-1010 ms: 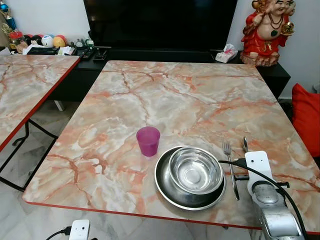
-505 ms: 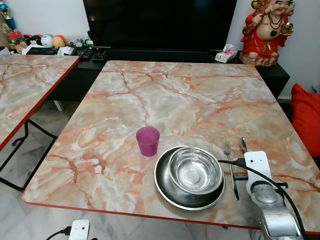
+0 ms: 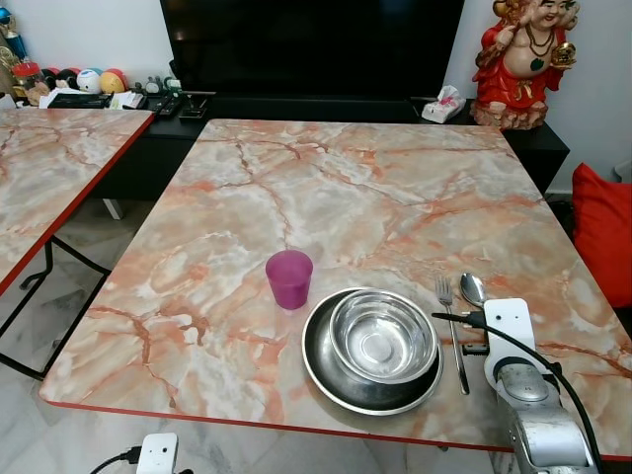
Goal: Setting the table
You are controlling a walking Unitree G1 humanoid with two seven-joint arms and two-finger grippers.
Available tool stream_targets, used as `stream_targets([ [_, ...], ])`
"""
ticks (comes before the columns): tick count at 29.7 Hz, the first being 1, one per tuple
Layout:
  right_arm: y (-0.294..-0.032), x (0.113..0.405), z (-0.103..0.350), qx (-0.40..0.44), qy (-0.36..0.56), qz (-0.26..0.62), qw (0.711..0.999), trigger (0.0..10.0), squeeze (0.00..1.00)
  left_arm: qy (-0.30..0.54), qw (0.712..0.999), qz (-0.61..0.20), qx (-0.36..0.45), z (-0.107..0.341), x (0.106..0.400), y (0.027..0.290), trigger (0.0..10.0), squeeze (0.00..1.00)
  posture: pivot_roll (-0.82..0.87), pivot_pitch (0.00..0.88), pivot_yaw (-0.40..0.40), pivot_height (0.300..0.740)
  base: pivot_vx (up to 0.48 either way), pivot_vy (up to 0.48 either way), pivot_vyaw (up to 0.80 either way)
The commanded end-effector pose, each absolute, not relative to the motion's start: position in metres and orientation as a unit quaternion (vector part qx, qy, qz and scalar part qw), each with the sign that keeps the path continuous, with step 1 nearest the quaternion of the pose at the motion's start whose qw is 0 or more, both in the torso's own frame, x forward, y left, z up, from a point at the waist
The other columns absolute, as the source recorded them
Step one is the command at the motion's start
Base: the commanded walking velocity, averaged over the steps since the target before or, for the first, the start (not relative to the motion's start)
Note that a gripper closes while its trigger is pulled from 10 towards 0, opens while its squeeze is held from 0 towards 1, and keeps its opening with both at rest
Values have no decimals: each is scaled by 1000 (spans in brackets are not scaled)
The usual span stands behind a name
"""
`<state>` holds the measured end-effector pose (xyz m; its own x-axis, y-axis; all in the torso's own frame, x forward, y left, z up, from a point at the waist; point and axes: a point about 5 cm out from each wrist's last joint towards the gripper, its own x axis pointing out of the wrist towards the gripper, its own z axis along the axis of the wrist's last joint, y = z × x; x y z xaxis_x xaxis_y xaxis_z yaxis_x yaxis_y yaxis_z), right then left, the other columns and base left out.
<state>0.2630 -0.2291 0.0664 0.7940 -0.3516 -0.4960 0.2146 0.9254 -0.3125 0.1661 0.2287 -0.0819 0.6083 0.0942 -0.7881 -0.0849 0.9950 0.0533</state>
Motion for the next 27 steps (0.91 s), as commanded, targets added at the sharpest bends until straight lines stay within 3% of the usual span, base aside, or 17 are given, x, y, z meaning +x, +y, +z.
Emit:
stream_targets([
  [1, -225, 267, 73, -102, 269, -145, 947, 10000, 0, 440, 897, 43, 12, -81, 167, 229, 10000, 0, 47, 0, -10, 740, 0, 0, 0],
  [14, -228, 278, 108, -17, 207, -144, 967, 10000, 0, 441, 897, 29, 15, -82, 168, 226, 10000, 0, 40, 0, -8, 740, 0, 0, 0],
  [21, -235, 279, 114, -26, 198, -152, 968, 10000, 0, 446, 895, 25, 12, -83, 166, 224, 10000, 0, 41, 0, -7, 740, 0, 0, 0],
  [24, -255, 277, 114, -56, 199, -153, 966, 10000, 0, 449, 893, 22, 14, -84, 164, 223, 10000, 0, 36, 0, -4, 740, 0, 0, 0],
  [27, -259, 275, 111, -70, 210, -135, 966, 10000, 0, 450, 893, 22, 14, -84, 164, 223, 10000, 0, 33, 0, 0, 740, 0, 0, 0],
])
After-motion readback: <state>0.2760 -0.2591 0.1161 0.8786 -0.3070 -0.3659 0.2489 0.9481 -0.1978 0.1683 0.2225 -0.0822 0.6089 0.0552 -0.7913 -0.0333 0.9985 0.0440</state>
